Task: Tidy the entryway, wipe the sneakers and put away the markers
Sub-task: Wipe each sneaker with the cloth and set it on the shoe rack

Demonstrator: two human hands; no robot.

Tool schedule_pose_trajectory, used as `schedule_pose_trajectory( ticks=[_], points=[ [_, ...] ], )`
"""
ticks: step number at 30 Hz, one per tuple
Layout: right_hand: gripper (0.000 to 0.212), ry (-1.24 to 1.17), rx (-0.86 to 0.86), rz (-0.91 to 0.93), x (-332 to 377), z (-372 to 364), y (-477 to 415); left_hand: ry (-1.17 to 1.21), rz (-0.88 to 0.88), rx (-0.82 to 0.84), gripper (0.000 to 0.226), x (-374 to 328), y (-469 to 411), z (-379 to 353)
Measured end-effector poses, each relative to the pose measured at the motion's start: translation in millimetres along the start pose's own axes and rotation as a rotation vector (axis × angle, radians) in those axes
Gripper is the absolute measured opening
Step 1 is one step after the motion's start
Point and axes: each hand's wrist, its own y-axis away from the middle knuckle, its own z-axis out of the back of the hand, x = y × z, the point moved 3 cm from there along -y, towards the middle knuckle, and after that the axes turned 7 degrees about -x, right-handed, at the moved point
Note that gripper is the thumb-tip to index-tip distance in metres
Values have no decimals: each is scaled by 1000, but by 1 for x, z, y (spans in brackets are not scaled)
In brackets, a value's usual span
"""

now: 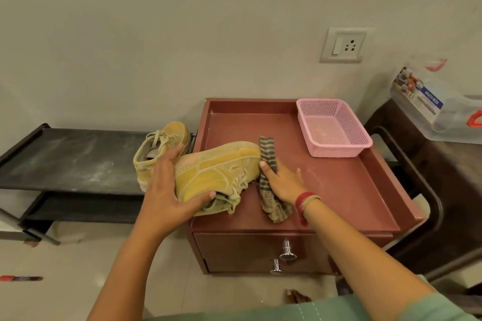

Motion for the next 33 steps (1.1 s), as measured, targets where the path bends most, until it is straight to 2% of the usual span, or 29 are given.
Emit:
schedule_pose_trajectory(
  ticks=[2, 3, 5, 6, 8, 10, 12, 15, 18, 20, 24, 27, 30, 31, 33],
  points=[
    [56, 105, -115, -68, -2, 14, 1, -15, 5, -26, 99, -6, -1, -1],
    [52, 62, -231, -71, 2, 27, 3, -14, 16, -47, 96, -9, -2, -1],
    [42, -240, -463, 15, 12, 55, 6, 16, 45, -96, 90, -17, -7, 2],
    [37, -417, -526, 66, 16, 66, 7, 43, 64, -109, 89, -21, -11, 5],
    [31, -595, -559, 136, 26, 82, 14, 64, 69, -81, 89, -28, -20, 12],
    [28, -728, -484, 167, 35, 88, 23, 32, -2, 6, 91, -35, -30, 21],
    [24, -835, -296, 221, 52, 89, 33, -30, -114, 100, 96, -46, -39, 28],
    [32, -661, -109, 429, 74, 80, 44, -157, -298, 243, 102, -69, -46, 27],
    [55, -440, -23, 542, 85, 62, 44, -292, -512, 330, 102, -89, -43, 20],
    [58, -444, -1, 572, 87, 58, 42, -345, -620, 348, 98, -95, -42, 18],
    [61, -395, -58, 557, 84, 59, 35, -427, -697, 342, 101, -95, -42, 18],
    [56, -404, -145, 538, 82, 54, 40, -497, -647, 323, 114, -87, -44, 19],
    [47, -418, -311, 523, 77, 50, 50, -537, -438, 217, 118, -79, -50, 31],
    [45, -409, -376, 521, 75, 50, 54, -554, -334, 164, 112, -78, -52, 35],
    [43, -371, -486, 518, 74, 47, 64, -525, -175, 76, 77, -75, -55, 37]
  ],
)
